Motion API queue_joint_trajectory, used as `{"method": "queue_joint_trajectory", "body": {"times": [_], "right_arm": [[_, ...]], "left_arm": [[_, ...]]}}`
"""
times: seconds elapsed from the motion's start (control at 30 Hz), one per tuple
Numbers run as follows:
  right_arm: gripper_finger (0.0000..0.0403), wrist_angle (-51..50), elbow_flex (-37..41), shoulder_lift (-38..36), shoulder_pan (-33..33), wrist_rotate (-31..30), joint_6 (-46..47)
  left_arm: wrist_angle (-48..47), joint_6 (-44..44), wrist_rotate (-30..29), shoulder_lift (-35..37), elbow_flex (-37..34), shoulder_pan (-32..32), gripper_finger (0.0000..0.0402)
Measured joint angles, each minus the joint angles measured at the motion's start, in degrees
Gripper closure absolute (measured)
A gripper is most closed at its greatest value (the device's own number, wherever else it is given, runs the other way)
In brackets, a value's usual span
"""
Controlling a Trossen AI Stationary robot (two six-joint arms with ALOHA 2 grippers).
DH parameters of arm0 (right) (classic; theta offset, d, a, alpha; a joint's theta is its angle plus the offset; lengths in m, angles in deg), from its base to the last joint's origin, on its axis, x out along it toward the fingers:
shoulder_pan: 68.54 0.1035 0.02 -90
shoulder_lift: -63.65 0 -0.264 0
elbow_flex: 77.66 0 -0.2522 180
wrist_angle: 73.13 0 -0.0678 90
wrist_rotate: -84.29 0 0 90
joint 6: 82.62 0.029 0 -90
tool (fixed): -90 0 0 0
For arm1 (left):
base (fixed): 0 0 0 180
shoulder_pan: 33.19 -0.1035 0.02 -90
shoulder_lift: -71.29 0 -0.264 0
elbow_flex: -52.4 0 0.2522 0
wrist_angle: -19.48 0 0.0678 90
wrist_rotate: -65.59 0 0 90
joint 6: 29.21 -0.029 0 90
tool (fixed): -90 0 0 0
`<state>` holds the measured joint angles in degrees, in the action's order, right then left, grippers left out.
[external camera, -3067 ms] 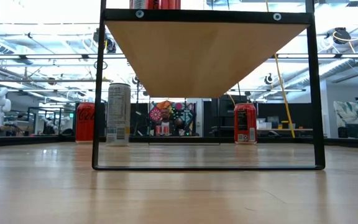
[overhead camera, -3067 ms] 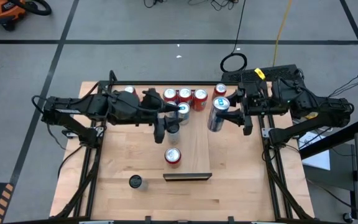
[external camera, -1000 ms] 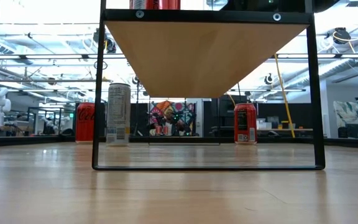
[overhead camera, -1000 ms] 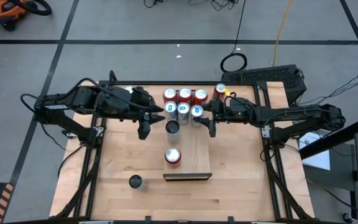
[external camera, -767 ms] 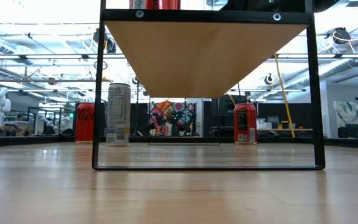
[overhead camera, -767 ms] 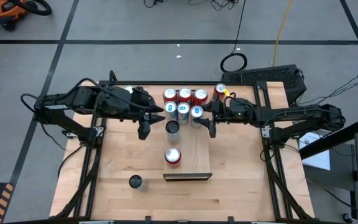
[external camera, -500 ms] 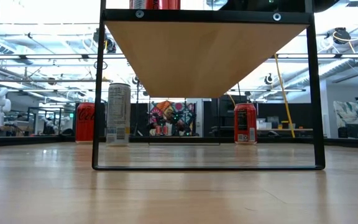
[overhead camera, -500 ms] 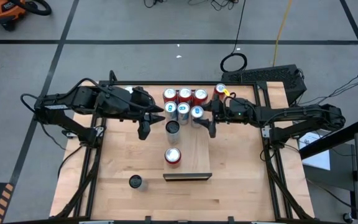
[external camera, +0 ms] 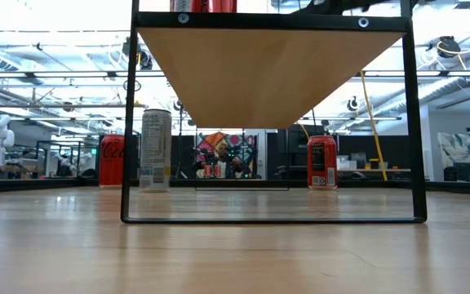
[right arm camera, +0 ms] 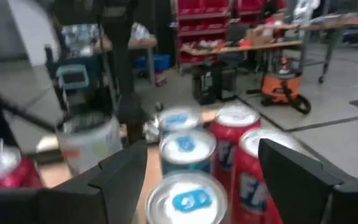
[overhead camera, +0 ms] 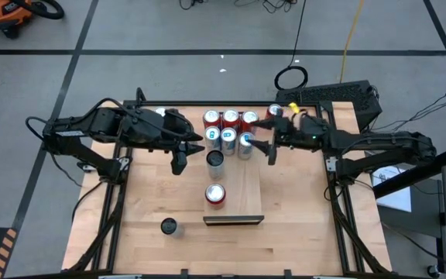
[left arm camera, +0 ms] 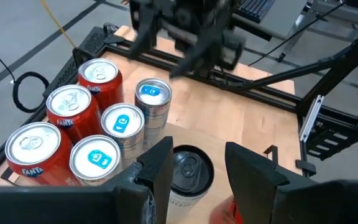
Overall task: Place canned beverage on shelf
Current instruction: Put the blue soda can on the shelf aligned with the other blue soda can
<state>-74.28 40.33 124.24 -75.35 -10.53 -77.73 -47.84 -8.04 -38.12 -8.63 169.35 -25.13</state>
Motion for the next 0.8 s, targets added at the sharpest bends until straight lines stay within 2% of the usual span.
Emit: {"method": "queue_joint_trajectory", "body": {"times": [0.1, 0.27, 0.47, 0.6, 0.8], "right_arm": [[0.0118, -3.3, -0.4, -3.6, 0.0, -1.2, 4.1], [0.012, -17.1, -0.4, -8.0, 1.0, -1.0, 16.4], [0.0147, -27.4, -0.4, -7.2, 2.3, 2.7, 23.4], [0.0191, -26.5, -0.4, -4.8, 3.4, 3.6, 24.2], [0.0289, -23.5, -0.4, 0.5, 4.6, 3.7, 20.5]], "left_arm": [[0.0, 0.7, 0.0, 0.0, 0.0, 0.3, 0.0254], [-0.2, 1.0, 0.0, 0.0, 0.0, 0.3, 0.0254], [-0.1, 3.5, 0.0, 0.0, 0.0, 0.2, 0.0254], [-0.1, 4.0, 0.0, 0.0, 0.0, -0.3, 0.0254], [-0.1, 3.8, 0.0, 0.0, 0.0, -0.2, 0.0254]]}}
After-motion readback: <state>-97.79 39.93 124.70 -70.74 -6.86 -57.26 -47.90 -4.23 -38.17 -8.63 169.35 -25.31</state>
